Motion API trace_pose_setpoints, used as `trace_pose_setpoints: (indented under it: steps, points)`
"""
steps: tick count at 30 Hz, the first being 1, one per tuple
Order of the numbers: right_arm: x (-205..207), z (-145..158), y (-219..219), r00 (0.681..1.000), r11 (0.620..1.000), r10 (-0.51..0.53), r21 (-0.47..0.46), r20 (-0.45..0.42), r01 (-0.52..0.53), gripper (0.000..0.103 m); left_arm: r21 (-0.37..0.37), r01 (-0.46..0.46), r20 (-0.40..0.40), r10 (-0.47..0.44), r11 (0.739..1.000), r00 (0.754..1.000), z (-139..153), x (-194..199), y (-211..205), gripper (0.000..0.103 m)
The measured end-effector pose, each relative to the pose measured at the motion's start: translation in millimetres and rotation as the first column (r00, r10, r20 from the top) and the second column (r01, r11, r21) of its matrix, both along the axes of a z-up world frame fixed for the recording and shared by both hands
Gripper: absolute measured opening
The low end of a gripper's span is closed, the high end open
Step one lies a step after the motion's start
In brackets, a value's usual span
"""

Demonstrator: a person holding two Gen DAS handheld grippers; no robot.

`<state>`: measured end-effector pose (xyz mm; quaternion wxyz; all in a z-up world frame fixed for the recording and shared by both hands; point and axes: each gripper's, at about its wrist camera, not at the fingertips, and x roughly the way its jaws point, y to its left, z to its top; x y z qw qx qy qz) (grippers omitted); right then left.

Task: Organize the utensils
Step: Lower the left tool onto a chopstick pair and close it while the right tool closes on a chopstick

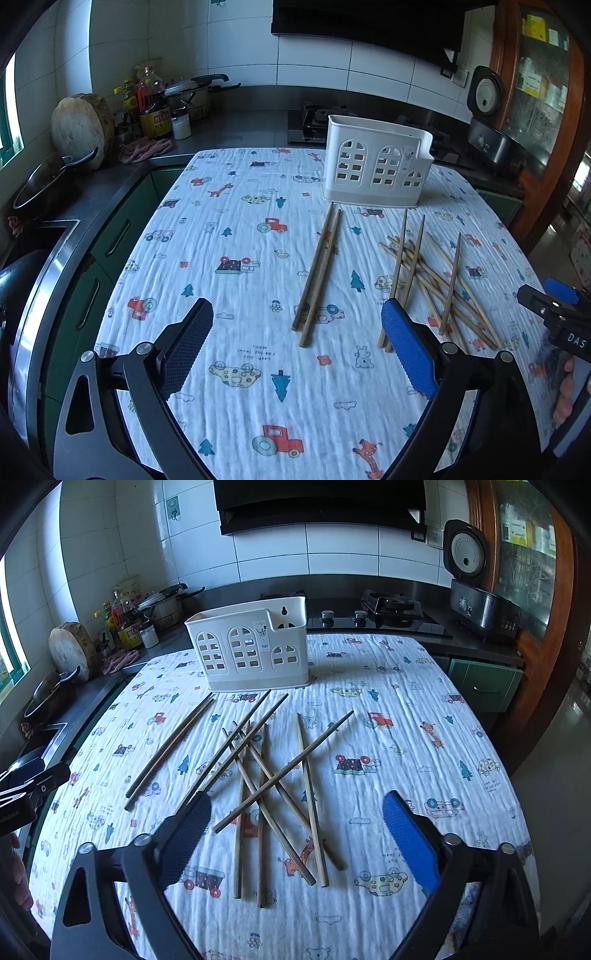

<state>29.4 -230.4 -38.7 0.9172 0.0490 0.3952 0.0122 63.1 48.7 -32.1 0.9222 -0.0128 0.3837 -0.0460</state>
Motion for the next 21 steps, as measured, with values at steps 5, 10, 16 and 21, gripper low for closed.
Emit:
trace_pose_setpoints:
  steps: [5,10,16,21]
  points:
    - [10.7,-8.8,3.7,0.999,1.000,-0.006,0.017,-0.033,0.007,0.075,-0.019,0.013,-0.031,-0.014,1.000,0.999,-6.8,10.2,6.8,0.074]
    - [21.0,-16.1,10.6,0.998,1.000,-0.010,0.024,-0.055,0.011,0.063,-0.033,0.043,-0.051,-0.044,0.999,0.998,-14.3,17.3,11.4,0.058]
    - [35.8,-28.6,15.6,0.995,0.997,-0.019,0.071,-0.095,0.025,0.046,-0.035,0.073,-0.069,-0.075,0.997,0.995,-23.1,26.8,14.7,0.048]
    - [49.8,-41.5,17.3,0.988,0.988,-0.035,0.141,-0.148,0.056,0.032,-0.048,0.085,-0.086,-0.089,0.995,0.992,-31.1,35.4,19.5,0.042]
